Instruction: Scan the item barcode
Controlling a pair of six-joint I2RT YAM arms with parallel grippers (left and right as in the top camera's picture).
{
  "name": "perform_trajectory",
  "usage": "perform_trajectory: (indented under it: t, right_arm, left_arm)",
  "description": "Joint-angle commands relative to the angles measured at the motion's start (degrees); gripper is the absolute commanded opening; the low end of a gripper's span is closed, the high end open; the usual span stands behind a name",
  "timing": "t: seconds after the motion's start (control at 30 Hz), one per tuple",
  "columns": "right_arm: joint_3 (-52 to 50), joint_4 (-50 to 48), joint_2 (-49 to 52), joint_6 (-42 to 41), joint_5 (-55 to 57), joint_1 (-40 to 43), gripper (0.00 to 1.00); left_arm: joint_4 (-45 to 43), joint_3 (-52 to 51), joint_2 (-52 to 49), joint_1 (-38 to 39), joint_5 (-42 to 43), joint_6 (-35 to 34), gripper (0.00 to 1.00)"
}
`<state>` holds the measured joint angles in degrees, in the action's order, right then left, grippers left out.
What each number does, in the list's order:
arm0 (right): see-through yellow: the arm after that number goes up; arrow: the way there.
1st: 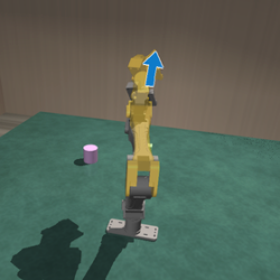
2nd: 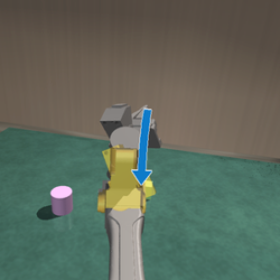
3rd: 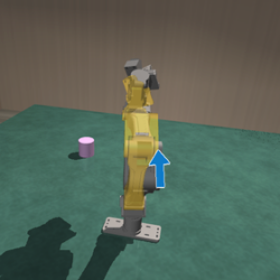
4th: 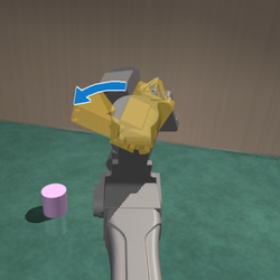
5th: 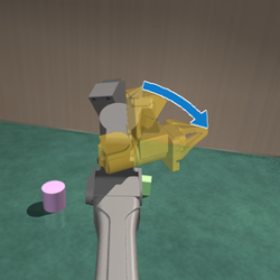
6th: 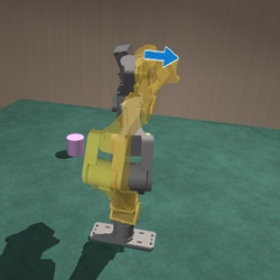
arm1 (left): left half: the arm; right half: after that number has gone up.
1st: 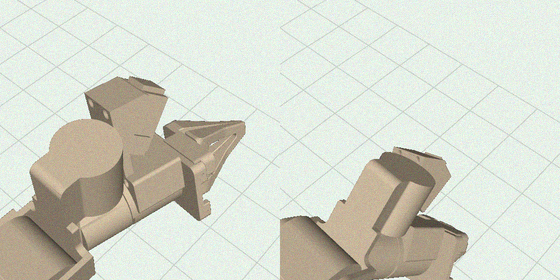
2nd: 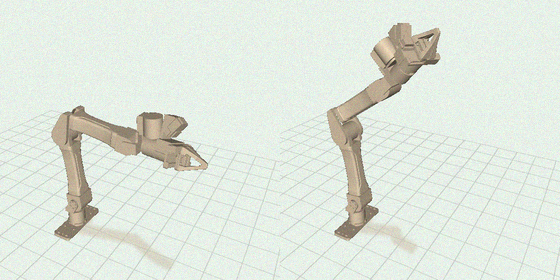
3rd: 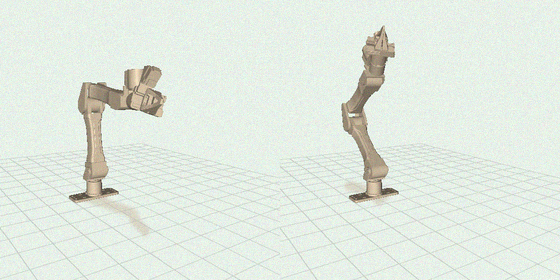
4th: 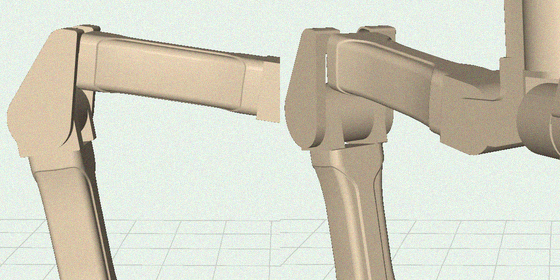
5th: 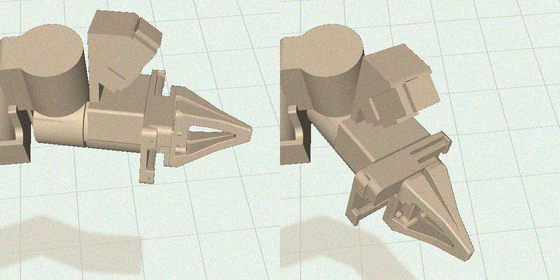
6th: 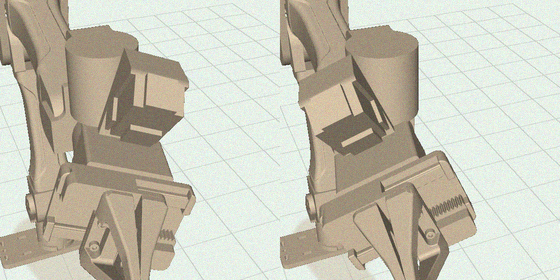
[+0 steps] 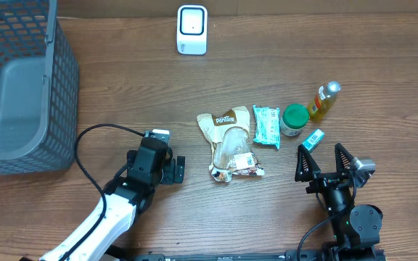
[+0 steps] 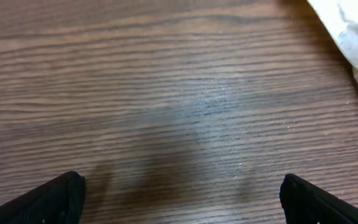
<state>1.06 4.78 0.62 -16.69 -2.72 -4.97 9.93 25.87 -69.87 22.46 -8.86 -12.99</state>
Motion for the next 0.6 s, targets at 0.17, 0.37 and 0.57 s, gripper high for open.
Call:
perform_trajectory:
  t: [0.17,0.37,0.57]
  right_arm:
    - [-0.61,-0.17,-0.46,0.07,0.11,-0.33,1.00]
    - [-0.61,-0.17,-0.46,0.07,0.09,-0.33,1.00]
    - [-0.61,-0.17,-0.46,0.07,0.09,-0.33,1.00]
  left_arm:
    - [-10.82,-11.85,5.75,-6.93,0.00,1.60,1.00]
    - [-20.39,-19.58,9.81,-10.51,1.07,1.60,1.00]
    - [-23.32,-23.21,12.48,-12.72,1.64,1.20,0.99]
